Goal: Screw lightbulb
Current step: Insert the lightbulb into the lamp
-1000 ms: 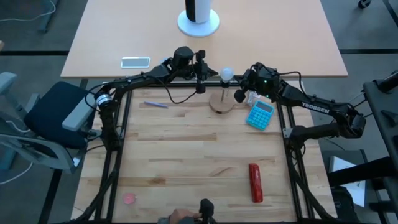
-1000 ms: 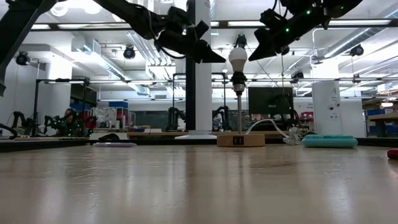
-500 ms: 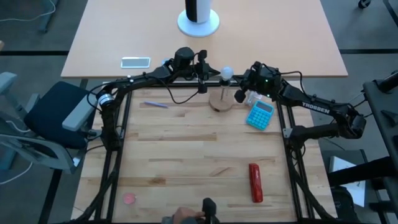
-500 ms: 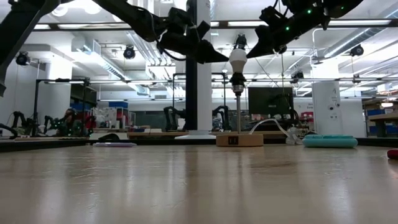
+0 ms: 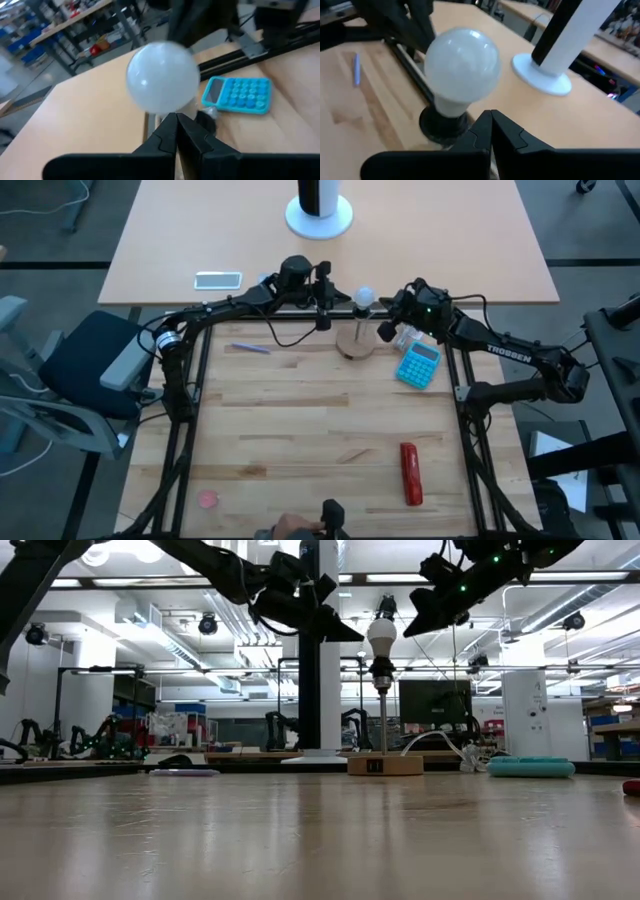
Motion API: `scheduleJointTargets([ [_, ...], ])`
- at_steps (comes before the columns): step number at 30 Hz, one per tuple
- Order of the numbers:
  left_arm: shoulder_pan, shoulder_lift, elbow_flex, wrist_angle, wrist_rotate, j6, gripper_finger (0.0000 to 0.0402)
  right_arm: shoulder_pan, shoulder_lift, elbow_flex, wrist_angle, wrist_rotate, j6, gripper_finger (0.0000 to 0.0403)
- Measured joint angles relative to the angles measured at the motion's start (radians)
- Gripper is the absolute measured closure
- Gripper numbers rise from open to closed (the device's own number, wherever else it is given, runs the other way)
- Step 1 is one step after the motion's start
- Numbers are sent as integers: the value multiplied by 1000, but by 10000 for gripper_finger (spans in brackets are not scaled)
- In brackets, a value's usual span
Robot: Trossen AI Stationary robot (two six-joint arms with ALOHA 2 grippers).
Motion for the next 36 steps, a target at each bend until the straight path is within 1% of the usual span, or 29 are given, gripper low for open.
scheduleJointTargets([
  [2,0,0,0,9,35,1,401,-10,0,0,23,-8,-12,403],
  [4,-2,1,0,18,44,2,401,-17,3,0,41,-21,-19,403],
  [8,-1,2,0,38,43,-2,401,-20,11,0,64,-85,-20,403],
  [11,0,3,0,37,38,-5,401,-20,15,1,75,-91,-15,403],
  [15,0,3,0,39,37,-6,401,-20,17,1,72,-136,6,403],
  [19,0,3,0,37,14,-16,401,-15,17,1,69,-145,23,403],
  [23,0,3,0,37,11,-25,401,-14,17,1,69,-189,42,403],
  [29,2,3,0,38,9,-25,401,-2,17,1,68,-187,53,403],
  [36,15,-16,0,-5,17,-25,401,-5,3,1,17,-77,59,403],
])
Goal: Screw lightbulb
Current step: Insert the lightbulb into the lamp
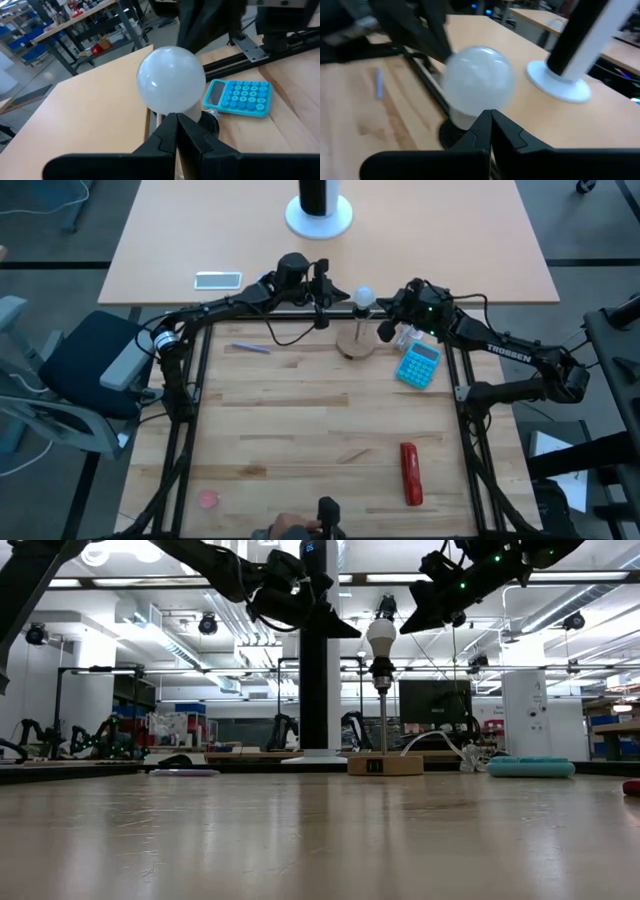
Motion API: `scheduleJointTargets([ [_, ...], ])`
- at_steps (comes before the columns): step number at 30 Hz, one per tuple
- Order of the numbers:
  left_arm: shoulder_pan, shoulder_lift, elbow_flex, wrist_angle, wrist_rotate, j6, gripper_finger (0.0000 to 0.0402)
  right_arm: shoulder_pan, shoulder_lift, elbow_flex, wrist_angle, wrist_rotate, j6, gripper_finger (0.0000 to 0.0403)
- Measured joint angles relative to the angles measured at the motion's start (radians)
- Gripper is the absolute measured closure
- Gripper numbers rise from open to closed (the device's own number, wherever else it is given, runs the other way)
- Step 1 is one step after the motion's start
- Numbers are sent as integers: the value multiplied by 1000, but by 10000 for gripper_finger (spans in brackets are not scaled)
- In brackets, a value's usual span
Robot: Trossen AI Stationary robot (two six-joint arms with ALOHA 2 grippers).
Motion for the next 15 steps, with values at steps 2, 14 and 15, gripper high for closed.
scheduleJointTargets([
  [2,1,-1,0,-5,35,15,401,-6,0,0,0,18,-8,403],
  [14,2,37,0,69,53,5,401,-26,9,0,54,-38,-26,403],
  [15,2,37,0,73,50,3,401,-26,9,0,53,-43,-26,403],
])
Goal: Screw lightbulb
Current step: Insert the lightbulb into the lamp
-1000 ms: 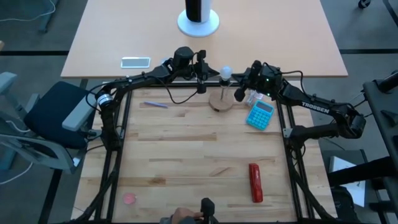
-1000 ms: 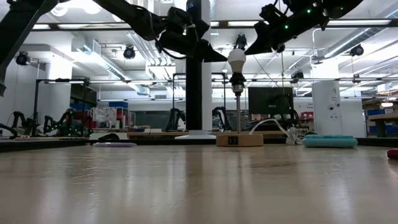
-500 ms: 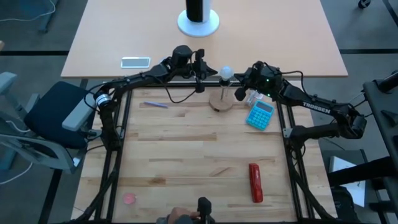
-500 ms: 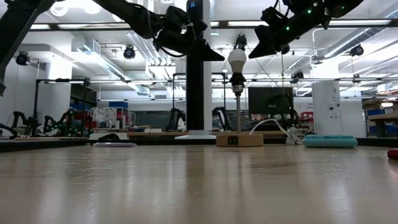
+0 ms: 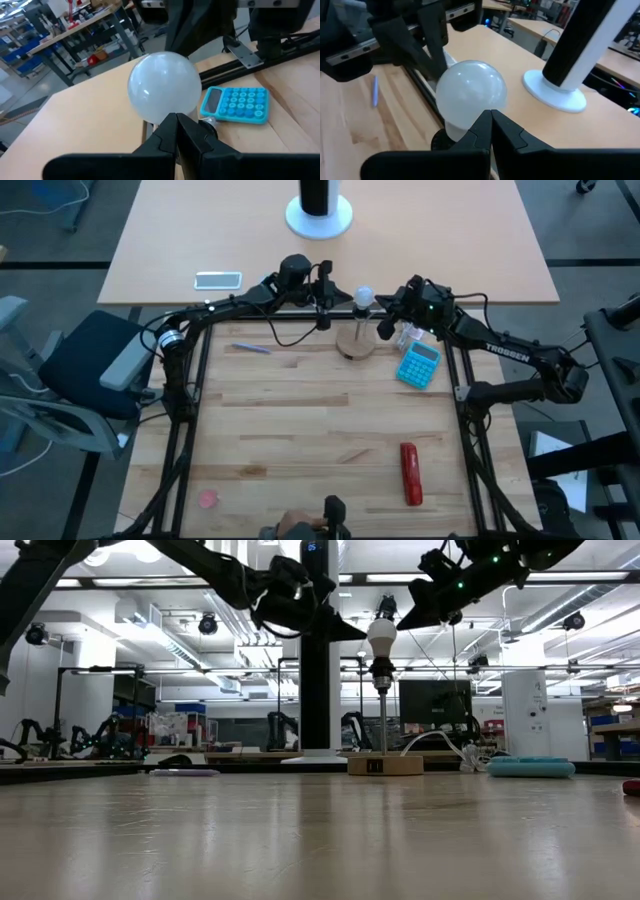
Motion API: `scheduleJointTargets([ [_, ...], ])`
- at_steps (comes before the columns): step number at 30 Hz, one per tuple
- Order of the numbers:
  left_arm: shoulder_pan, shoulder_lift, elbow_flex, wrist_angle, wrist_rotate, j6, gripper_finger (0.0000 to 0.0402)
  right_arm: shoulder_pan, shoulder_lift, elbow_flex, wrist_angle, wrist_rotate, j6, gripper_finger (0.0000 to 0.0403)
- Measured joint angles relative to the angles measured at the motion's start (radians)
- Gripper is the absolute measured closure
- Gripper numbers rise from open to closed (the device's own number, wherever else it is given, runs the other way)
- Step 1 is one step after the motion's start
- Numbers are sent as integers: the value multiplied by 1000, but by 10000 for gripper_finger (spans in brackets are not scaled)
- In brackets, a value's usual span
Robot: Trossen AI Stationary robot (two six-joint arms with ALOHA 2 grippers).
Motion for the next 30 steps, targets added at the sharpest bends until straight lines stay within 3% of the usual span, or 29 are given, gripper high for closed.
scheduleJointTargets([
  [6,0,0,0,4,-3,-3,401,1,0,0,-3,-24,25,403],
  [10,0,0,0,2,-77,-4,401,5,0,0,-8,-73,32,403],
  [14,1,-10,0,-40,-96,-19,401,7,-2,0,-13,-57,33,403],
  [21,1,-26,0,-55,4,-11,401,-2,-15,0,-38,25,16,403],
  [30,3,-3,0,8,-101,24,401,-42,27,0,-10,16,7,403],
])
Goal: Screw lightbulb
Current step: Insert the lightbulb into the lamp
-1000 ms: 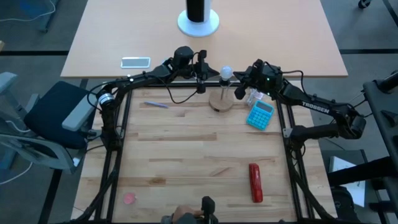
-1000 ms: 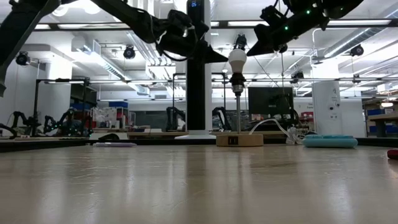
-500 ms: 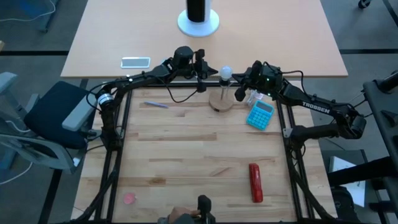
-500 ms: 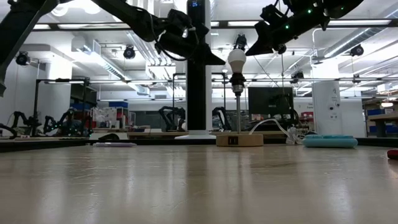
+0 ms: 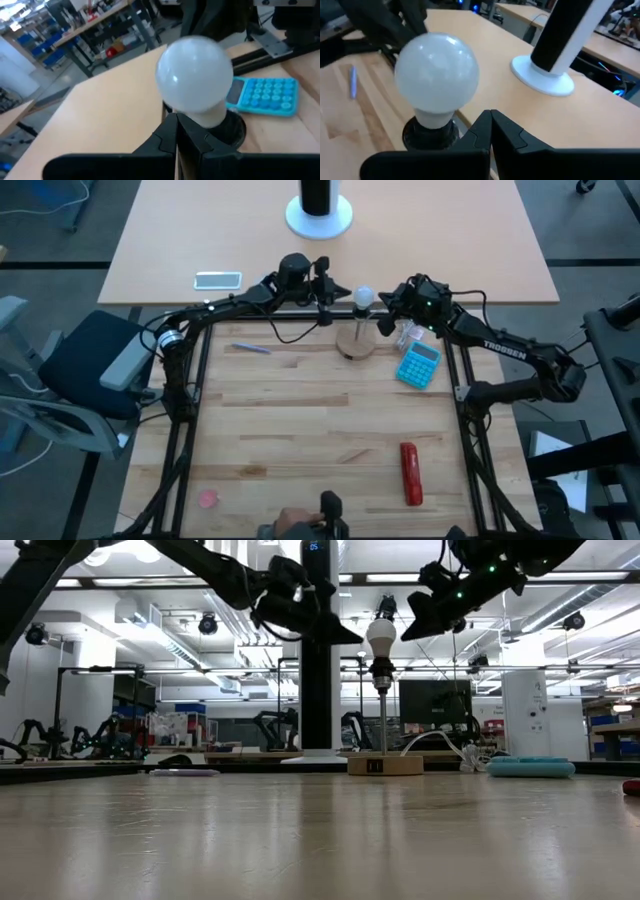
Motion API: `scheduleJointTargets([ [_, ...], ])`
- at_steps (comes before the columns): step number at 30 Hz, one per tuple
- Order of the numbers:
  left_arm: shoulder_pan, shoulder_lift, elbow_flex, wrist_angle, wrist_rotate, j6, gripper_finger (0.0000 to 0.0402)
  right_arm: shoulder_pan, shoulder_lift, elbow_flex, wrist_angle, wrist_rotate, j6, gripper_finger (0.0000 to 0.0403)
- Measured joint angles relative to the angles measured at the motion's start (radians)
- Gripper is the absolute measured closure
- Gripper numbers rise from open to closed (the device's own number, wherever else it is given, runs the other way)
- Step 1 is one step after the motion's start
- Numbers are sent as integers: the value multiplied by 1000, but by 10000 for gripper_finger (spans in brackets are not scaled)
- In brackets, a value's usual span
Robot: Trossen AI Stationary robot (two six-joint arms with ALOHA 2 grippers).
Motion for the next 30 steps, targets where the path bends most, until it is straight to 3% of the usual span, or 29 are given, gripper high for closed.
scheduleJointTargets([
  [6,-1,5,0,14,4,0,401,0,22,0,60,-57,-7,403],
  [23,-1,8,0,47,-7,-5,401,14,22,0,47,-82,65,403],
  [30,4,-45,0,-110,-24,20,401,11,13,0,41,-26,43,403],
])
